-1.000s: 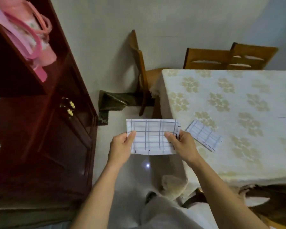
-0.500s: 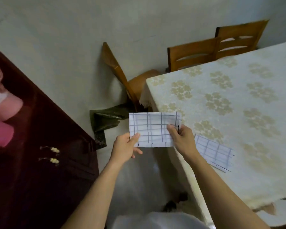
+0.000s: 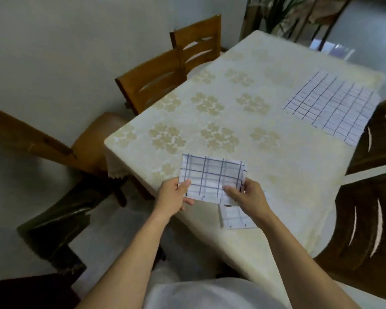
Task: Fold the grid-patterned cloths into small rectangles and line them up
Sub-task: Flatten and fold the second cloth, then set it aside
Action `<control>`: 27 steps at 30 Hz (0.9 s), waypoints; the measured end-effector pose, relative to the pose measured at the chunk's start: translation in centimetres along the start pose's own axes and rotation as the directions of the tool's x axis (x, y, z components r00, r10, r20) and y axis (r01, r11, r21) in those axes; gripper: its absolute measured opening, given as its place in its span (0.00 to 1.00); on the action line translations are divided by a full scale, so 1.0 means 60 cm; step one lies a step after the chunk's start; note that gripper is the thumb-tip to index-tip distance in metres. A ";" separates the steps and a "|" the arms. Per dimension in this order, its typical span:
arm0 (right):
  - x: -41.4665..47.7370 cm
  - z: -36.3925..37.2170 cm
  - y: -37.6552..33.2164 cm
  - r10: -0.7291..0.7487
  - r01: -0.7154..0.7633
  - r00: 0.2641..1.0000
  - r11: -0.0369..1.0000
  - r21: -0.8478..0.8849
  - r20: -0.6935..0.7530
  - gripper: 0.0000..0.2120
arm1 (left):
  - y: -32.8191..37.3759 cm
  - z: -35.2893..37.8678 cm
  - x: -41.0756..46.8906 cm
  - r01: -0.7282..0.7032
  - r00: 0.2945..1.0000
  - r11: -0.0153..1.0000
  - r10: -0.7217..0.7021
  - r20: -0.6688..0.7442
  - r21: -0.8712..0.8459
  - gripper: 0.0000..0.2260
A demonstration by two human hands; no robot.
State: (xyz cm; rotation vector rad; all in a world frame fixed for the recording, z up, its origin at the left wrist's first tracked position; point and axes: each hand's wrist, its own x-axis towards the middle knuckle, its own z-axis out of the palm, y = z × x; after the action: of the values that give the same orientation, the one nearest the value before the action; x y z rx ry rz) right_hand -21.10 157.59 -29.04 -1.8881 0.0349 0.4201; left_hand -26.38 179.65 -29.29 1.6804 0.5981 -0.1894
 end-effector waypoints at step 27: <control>0.179 0.065 0.049 0.284 -0.231 0.776 0.959 0.165 -0.563 0.11 | 0.025 -0.014 0.276 0.021 0.908 0.925 -0.177 0.381 0.378 0.04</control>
State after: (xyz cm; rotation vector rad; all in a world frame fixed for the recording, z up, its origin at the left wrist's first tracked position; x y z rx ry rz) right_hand -12.75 162.06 -36.12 -1.8648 0.7244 -0.0002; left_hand -11.76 184.94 -35.16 1.8939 0.3415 -0.7522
